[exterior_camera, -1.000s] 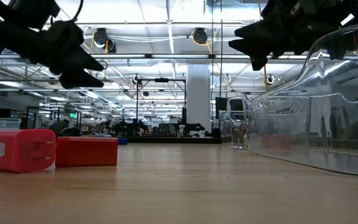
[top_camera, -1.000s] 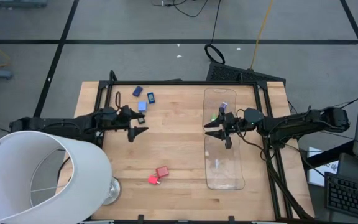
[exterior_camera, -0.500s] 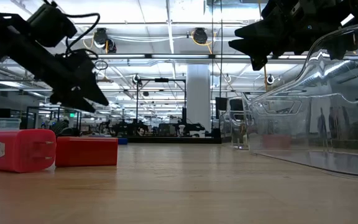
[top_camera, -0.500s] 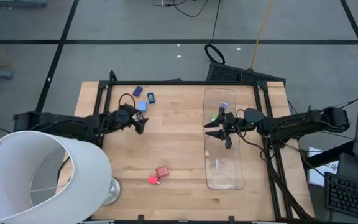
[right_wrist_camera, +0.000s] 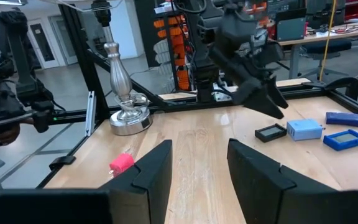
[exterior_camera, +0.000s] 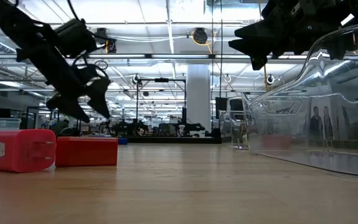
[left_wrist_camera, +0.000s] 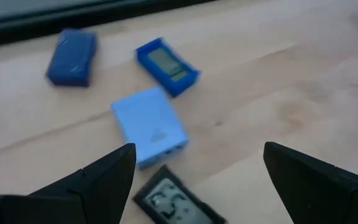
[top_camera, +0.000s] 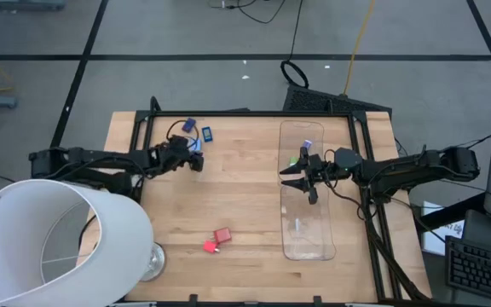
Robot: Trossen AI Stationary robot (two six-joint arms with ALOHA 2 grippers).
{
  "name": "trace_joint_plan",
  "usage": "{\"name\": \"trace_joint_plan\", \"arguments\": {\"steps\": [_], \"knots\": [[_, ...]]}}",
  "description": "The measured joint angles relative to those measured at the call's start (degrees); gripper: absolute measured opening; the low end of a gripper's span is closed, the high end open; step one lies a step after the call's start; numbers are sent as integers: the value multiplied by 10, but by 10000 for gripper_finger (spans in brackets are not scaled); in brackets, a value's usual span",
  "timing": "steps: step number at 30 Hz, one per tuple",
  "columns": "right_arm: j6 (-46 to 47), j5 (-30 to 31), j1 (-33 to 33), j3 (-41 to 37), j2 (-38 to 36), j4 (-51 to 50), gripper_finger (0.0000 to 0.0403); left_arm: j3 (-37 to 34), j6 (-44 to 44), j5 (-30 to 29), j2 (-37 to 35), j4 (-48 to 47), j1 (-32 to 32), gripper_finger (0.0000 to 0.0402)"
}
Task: Pick & Place Office items
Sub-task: Put the light blue charger adapter into the top transparent bin
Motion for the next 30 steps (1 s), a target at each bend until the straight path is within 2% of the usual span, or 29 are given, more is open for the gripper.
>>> {"name": "trace_joint_plan", "arguments": {"steps": [5, 17, 24, 30], "knots": [[0, 0, 0, 0, 0, 0, 144, 15, -49, 4, 55, -7, 34, 351], [0, 0, 0, 0, 0, 0, 144, 47, -27, -7, 163, 41, 46, 351], [0, 1, 0, 0, 0, 0, 144, 47, -27, -50, 182, 38, 46, 351], [0, 0, 0, 0, 0, 0, 144, 47, -18, -57, 182, 19, 46, 351]]}}
